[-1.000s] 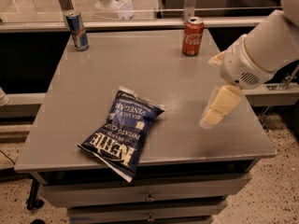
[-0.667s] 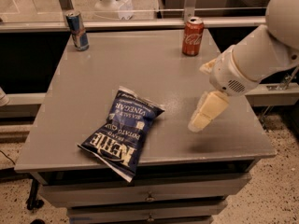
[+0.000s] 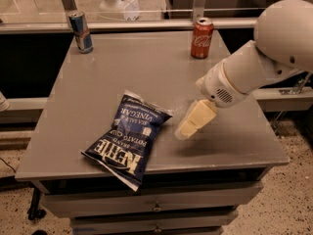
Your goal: Move blue chip bag near redbull can
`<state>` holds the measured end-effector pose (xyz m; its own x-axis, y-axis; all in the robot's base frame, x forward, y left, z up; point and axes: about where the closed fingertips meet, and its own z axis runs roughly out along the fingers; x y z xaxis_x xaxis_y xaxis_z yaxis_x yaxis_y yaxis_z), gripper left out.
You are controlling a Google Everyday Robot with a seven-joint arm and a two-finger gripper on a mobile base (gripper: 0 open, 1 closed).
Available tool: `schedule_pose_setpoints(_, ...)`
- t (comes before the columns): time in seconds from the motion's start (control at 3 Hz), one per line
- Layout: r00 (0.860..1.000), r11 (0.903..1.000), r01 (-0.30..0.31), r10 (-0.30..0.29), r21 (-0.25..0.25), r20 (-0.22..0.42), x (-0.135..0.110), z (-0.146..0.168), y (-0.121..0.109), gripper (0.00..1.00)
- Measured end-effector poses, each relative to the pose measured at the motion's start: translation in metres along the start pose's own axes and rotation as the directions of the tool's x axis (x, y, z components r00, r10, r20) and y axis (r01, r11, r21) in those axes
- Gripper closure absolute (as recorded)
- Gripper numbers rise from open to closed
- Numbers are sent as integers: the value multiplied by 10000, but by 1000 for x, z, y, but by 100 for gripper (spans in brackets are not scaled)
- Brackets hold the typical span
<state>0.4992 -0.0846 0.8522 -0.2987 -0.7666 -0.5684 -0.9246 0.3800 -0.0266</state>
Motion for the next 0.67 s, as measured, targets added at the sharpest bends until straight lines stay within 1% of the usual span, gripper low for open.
schedule_pose_setpoints(0.33,9970,9960,-754,762,-488,156,-8,22,13,0)
schedule_pose_setpoints(0.67,9906,9875,-1304,1335,-889,297,-13,39,24,0)
